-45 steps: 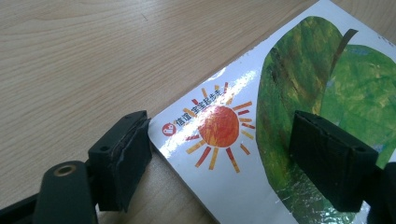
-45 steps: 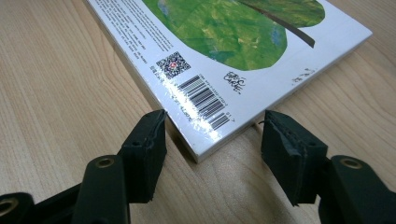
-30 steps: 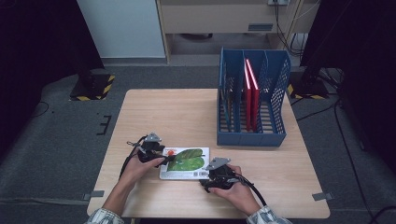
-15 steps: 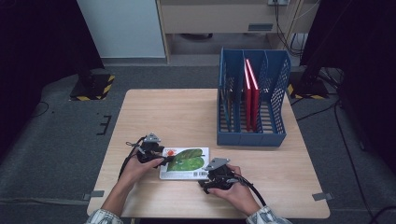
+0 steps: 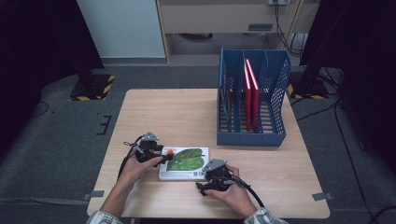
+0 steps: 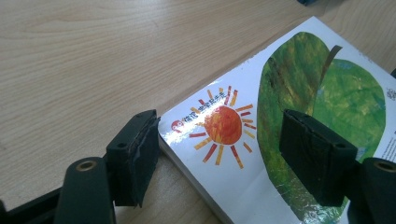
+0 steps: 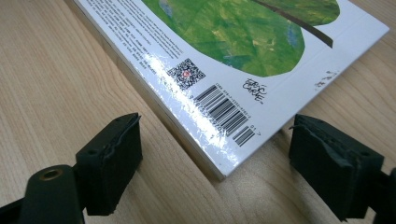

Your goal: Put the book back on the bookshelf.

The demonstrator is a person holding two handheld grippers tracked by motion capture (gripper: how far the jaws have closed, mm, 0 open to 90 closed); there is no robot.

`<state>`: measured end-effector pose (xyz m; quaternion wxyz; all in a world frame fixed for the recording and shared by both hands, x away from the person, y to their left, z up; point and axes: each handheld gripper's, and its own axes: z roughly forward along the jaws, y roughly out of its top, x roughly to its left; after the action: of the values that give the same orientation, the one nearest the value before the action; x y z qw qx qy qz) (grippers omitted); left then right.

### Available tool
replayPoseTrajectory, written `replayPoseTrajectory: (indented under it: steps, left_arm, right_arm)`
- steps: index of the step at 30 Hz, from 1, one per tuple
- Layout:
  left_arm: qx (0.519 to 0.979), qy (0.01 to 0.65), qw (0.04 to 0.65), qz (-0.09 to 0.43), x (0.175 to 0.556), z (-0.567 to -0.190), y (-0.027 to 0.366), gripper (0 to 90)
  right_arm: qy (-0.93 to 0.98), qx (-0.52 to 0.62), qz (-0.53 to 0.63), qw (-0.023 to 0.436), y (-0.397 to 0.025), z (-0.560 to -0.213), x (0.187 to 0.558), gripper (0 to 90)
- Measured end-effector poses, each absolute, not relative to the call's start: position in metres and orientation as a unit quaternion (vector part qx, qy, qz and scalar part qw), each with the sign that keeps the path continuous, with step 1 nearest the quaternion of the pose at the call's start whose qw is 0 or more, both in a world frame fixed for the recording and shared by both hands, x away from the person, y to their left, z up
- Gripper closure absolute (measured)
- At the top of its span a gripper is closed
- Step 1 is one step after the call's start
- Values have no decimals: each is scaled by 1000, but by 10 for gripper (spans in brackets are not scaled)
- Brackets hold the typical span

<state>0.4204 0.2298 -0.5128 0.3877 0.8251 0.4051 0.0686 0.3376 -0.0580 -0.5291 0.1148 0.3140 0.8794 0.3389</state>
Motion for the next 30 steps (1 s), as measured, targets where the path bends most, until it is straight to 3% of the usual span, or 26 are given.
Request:
replayPoseTrajectory:
  steps: [15,30]
  left_arm:
    - [824,407,386,78,417,-502,227,282]
    - [824,404,385,93,414,-483,221,277]
  right_arm:
    - [865,344,343,131,-45,-535,338,24]
    - [839,386,358,135,-41,-536,341,20]
